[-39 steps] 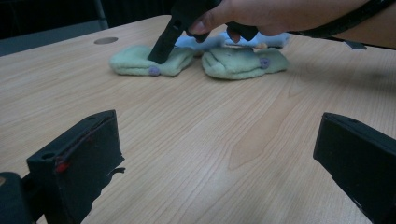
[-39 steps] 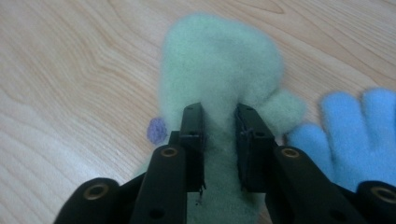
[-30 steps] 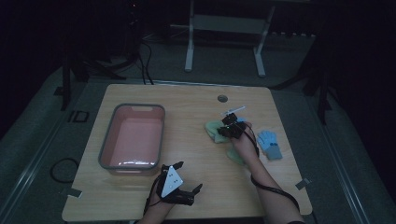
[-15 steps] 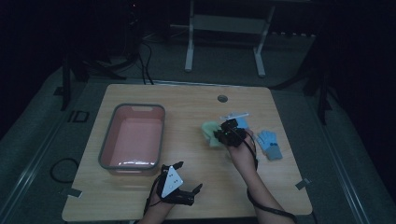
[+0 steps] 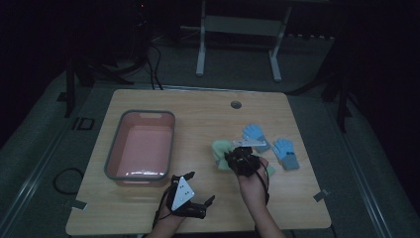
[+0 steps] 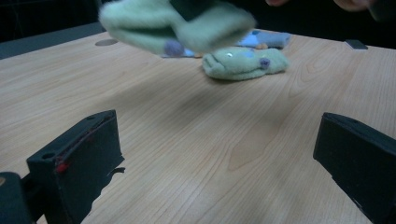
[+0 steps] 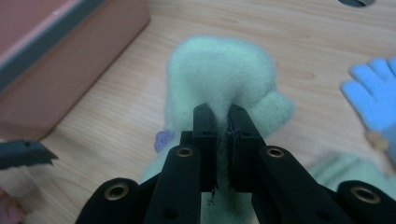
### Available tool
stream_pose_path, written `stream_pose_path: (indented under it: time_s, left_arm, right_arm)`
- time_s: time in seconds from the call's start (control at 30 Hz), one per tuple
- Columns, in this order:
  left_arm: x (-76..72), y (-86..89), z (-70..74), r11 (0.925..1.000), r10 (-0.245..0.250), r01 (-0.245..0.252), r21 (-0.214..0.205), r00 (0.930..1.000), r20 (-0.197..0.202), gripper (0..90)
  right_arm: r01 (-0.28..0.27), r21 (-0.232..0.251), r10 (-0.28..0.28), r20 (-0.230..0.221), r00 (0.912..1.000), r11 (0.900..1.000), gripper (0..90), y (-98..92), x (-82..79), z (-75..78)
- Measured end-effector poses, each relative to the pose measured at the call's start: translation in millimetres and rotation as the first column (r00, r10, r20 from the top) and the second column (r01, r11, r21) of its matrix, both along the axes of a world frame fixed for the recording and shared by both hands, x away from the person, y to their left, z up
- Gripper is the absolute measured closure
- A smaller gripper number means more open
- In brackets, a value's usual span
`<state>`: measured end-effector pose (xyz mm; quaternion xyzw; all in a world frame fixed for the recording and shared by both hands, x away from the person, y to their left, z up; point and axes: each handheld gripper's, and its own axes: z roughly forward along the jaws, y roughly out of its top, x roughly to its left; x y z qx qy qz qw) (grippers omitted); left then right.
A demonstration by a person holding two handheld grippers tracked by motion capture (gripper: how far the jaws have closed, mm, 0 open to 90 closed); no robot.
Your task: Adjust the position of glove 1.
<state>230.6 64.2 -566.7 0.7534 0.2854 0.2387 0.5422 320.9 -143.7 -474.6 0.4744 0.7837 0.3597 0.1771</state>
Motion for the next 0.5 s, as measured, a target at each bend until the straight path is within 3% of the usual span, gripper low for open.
stream_pose_path:
  time_s: [0.17,0.33,0.5]
  left_arm:
    - [-0.6,-0.3,-0.2,1.0,0.002,-0.002,-0.002,1.0,0.003,1.0]
    - [-0.5,-0.2,-0.2,1.0,0.0,0.0,-0.003,1.0,0.002,1.0]
    - [-0.5,-0.2,-0.2,1.0,-0.003,0.003,-0.006,1.0,-0.001,1.0]
  right_arm:
    - [0.027,-0.012,-0.027,-0.022,0.9994,0.9996,83.7,2.3,-8.0,-14.1]
    - [0.077,0.034,-0.075,-0.056,0.9956,0.9965,83.6,2.2,-12.2,-29.1]
    - [0.114,0.043,-0.11,-0.082,0.9905,0.9926,83.4,2.2,-14.3,-41.7]
